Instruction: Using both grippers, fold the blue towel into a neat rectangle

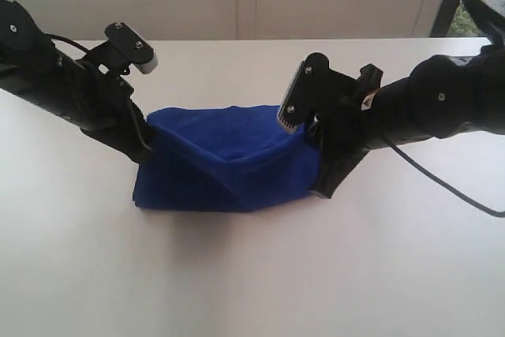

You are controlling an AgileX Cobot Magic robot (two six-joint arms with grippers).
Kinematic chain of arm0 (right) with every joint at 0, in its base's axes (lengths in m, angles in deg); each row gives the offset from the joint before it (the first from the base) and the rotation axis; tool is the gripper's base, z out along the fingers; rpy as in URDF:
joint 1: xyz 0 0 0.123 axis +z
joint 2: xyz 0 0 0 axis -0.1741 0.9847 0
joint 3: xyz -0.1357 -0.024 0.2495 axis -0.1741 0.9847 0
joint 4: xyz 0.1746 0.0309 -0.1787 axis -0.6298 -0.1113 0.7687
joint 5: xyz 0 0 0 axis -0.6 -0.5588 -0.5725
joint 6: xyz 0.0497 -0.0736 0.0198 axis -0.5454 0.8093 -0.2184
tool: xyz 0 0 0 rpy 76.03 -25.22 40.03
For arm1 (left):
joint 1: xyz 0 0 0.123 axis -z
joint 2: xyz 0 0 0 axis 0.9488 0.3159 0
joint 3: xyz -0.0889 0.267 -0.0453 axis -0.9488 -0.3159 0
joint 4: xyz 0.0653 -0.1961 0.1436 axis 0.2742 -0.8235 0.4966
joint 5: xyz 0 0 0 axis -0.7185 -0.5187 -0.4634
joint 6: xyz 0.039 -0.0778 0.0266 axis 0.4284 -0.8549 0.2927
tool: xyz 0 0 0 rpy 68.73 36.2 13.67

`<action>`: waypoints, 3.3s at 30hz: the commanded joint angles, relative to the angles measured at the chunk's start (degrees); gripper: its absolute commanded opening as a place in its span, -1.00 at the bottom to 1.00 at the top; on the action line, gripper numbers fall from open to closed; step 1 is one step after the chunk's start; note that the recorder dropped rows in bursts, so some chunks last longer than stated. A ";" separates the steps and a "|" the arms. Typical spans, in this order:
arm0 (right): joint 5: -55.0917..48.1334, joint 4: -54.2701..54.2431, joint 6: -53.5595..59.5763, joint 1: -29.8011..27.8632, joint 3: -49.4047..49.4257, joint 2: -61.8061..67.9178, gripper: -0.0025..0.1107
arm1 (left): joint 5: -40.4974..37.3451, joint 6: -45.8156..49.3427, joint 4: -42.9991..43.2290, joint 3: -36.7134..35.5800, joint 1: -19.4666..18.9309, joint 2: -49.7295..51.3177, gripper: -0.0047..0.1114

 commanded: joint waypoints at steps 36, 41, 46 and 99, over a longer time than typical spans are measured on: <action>19.91 0.10 -7.94 -4.75 -10.98 17.54 -0.76 | 32.39 -0.81 -0.42 0.30 -0.26 11.87 -0.92; 20.35 0.10 -7.94 -4.75 -10.98 17.54 -0.76 | 33.13 -0.93 -0.42 0.30 -0.26 13.42 -0.92; 20.22 0.10 -7.84 -4.75 -10.98 17.54 -0.66 | 33.49 -0.93 -0.42 0.30 -0.26 13.39 -0.92; -31.30 -10.57 -34.94 -10.32 -26.07 14.22 -0.96 | -14.25 -36.88 6.12 16.26 -4.85 11.22 -0.92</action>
